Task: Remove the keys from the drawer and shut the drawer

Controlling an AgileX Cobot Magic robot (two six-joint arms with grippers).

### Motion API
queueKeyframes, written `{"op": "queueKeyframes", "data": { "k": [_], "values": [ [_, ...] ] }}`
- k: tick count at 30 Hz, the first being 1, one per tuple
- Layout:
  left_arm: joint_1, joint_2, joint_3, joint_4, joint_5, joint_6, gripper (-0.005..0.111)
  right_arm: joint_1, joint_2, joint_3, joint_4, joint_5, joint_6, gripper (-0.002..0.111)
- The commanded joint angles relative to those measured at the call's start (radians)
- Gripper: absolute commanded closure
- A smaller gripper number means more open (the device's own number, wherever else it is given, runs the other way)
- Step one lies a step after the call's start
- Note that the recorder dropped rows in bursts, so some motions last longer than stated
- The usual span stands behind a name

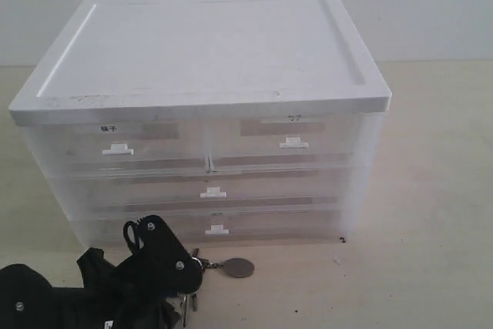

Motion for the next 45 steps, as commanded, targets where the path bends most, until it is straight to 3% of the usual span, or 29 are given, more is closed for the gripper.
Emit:
{"op": "queueKeyframes", "data": {
  "k": [1, 12, 17, 23, 27, 38, 45],
  "values": [
    [0.001, 0.064, -0.063, 0.003, -0.004, -0.008, 0.102, -0.002, -0.006, 0.0, 0.001, -0.002, 0.0, 0.108],
    [0.023, 0.188, -0.145, 0.003, 0.12, 0.022, 0.102, -0.002, -0.006, 0.0, 0.001, -0.002, 0.0, 0.108],
    [0.057, 0.215, -0.175, 0.003, 0.066, 0.051, 0.102, -0.002, -0.006, 0.0, 0.001, -0.002, 0.0, 0.108],
    [0.057, 0.187, -0.173, 0.003, -0.081, 0.093, 0.102, -0.002, -0.006, 0.0, 0.001, -0.002, 0.0, 0.108],
    [0.036, 0.135, -0.148, 0.003, -0.083, 0.086, 0.102, -0.002, -0.006, 0.0, 0.001, -0.002, 0.0, 0.108],
    [-0.126, -0.268, -0.023, 0.003, 0.004, 0.059, 0.102, -0.002, -0.006, 0.0, 0.001, -0.002, 0.0, 0.108],
    [-0.132, -0.84, 0.109, 0.003, -0.002, 0.04, 0.102, -0.002, -0.006, 0.0, 0.001, -0.002, 0.0, 0.108]
  ]
}}
